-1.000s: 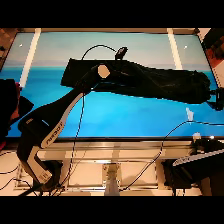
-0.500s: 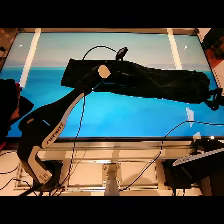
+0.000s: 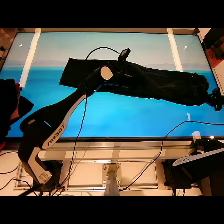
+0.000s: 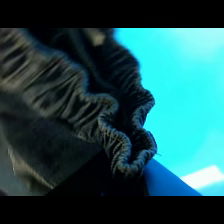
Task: Fold the clothes and pants, and hang the long-sleeved shirts on hangers.
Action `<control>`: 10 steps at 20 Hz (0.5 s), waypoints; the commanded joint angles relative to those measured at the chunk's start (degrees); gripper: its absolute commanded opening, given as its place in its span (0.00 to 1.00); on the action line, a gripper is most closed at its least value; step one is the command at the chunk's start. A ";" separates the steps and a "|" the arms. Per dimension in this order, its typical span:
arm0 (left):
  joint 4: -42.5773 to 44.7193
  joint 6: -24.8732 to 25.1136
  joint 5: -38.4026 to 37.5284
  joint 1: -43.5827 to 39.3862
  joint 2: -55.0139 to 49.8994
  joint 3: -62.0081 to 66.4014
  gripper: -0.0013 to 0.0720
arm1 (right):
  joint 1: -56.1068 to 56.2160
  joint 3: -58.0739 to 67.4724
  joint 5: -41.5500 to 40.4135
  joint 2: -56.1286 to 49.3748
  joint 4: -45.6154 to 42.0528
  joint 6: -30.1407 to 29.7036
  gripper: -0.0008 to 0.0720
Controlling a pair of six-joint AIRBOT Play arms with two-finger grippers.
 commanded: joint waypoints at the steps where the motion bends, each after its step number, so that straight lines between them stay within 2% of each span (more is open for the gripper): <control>1: -1.16 0.00 3.19 -3.02 -0.04 0.04 0.03 | -1.20 -2.47 4.72 6.82 -3.67 -0.90 0.05; 3: -1.20 -0.35 6.29 -5.35 -0.50 0.04 0.03 | -2.86 -5.75 5.20 12.37 -3.82 -1.90 0.05; 7: -1.20 -9.16 18.03 -8.85 -4.57 0.04 0.03 | -4.57 -12.09 5.14 23.04 -3.85 -1.90 0.05; 10: -1.44 -15.58 19.89 -9.77 -9.68 0.11 0.03 | -2.78 -13.66 5.11 28.13 -3.82 -1.81 0.05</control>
